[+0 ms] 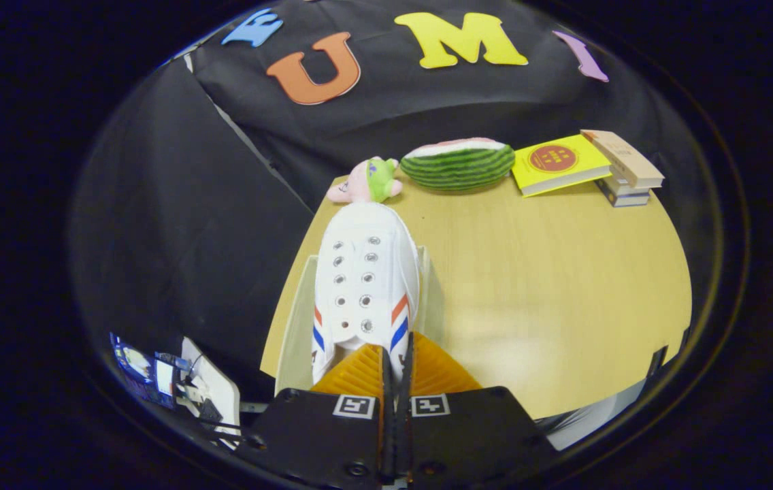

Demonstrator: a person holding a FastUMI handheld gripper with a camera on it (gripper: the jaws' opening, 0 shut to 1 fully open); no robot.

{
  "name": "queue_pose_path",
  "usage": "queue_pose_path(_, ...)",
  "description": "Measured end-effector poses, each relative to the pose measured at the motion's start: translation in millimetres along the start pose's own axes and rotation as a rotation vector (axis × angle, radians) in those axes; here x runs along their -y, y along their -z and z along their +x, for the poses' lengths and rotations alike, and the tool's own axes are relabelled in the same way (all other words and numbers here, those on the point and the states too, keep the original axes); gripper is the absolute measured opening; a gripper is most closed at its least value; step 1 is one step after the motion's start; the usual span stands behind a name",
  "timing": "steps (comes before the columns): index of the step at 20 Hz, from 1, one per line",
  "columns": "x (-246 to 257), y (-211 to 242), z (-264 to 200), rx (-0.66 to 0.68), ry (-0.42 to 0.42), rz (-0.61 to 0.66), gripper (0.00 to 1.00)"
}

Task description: Open the storage box then place both shoes into the box .Put the left shoe in first, then the right shoe, with the right side of both shoes facing outward in a uniform manner.

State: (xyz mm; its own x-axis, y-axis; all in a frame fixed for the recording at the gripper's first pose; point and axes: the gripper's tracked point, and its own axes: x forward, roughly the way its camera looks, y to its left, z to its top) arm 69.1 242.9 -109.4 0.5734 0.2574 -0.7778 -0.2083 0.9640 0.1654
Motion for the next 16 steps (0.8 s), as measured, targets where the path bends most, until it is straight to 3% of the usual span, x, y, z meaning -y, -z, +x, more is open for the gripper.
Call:
queue_pose_path(8, 11.0, 32.7, 29.8, 0.068, 0.126, 0.031, 0.06)
queue_pose_path(9, 3.5, 32.1, 26.9, 0.103, 0.095, 0.029, 0.06)
queue_pose_path(10, -4.0, 24.8, 24.5, 0.157, 0.084, -0.002, 0.31)
queue_pose_path(12, 7.3, 0.3, -11.8, 0.310, 0.189, -0.142, 0.85)
queue_pose_path(13, 10.5, -12.7, -32.0, 0.388, 0.224, -0.193, 0.91)
queue_pose_path(16, -3.0, -33.6, -82.1, 0.555, 0.218, -0.242, 0.96)
